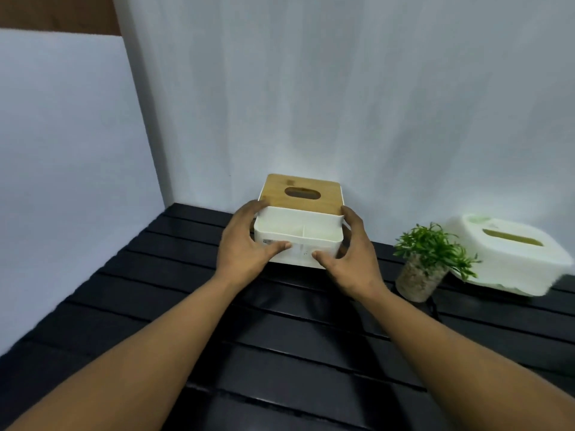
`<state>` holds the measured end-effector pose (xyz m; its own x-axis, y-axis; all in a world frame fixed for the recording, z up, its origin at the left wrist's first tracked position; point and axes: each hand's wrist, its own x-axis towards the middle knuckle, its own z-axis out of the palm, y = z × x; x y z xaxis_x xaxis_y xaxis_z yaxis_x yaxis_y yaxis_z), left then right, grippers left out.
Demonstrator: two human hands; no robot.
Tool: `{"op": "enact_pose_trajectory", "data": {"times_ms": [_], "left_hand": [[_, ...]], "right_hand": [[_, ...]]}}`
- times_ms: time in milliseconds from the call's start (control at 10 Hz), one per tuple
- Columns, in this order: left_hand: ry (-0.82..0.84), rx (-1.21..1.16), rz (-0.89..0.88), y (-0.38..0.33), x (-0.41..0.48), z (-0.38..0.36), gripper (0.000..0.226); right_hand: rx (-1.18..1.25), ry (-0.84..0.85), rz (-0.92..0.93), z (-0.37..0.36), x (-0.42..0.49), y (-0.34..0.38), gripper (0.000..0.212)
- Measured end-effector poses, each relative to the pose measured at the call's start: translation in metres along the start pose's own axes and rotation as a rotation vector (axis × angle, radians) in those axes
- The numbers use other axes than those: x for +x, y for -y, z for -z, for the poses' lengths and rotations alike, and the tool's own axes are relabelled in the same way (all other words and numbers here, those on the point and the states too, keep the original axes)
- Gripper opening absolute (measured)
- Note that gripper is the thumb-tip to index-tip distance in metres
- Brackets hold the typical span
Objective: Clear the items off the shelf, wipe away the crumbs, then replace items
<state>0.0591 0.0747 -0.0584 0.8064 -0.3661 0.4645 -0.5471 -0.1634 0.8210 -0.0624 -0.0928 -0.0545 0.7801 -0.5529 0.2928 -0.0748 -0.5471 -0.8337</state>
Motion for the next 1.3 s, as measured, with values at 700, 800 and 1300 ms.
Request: {"op": "enact_pose_trajectory", "data": {"times_ms": [700,800,1300], "left_hand": [[0.118,0.014,0.013,-0.002,-0.006,-0.062,0.078],[0.122,0.022,0.015,-0.001,-0.009,-0.065,0.081],[0.172,0.059,0.292,-0.043,-0.066,-0.028,0.102]], "right_hand": [[0.036,-0.095,-0.043,0.030,-0.009,-0.053,0.100],[0.041,-0.083,-0.066,0.028,-0.010,-0.051,0.103],[0.084,0.053,-0.347,0.053,-0.072,-0.014,0.093]]}}
